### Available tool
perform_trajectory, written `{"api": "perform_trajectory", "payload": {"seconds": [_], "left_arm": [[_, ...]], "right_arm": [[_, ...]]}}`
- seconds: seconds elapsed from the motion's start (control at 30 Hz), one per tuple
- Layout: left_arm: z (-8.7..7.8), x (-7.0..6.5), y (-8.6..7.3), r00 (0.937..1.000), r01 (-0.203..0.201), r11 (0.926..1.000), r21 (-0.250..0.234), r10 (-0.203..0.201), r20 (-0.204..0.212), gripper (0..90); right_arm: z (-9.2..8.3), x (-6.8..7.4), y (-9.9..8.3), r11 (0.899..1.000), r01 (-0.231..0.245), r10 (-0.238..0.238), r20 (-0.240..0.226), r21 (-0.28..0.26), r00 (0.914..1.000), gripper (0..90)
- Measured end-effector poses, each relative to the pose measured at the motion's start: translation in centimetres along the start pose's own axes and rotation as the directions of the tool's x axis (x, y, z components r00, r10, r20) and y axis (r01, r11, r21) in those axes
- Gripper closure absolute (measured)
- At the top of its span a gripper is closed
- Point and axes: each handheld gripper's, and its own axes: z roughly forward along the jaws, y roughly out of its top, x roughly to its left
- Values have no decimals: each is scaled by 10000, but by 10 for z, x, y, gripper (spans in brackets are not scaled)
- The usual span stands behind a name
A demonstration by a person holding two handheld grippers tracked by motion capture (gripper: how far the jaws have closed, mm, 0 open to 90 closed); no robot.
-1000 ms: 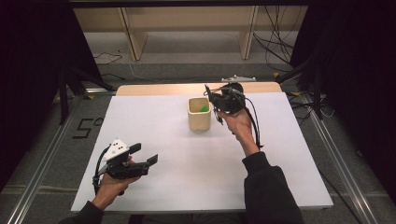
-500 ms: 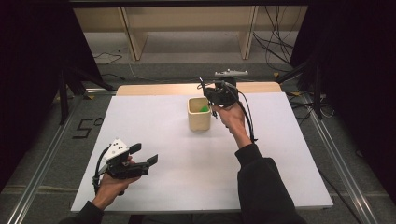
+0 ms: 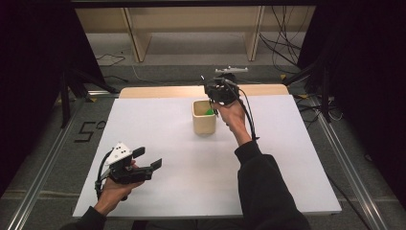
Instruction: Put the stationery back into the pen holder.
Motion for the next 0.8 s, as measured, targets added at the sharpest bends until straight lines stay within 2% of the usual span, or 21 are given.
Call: {"api": "perform_trajectory", "payload": {"seconds": [0.5, 0.8], "left_arm": [[0, 0, 0, 10000, 19, 10000, -30, -19, 14, 176], [-1, 1, 1, 10000, -36, 10000, -1, 36, 27, 176]], "right_arm": [[27, 6, 11, 9997, -185, 185, 15, -165, 9998, 798], [39, 11, 11, 9999, -90, 92, 101, -145, 9999, 798]]}}
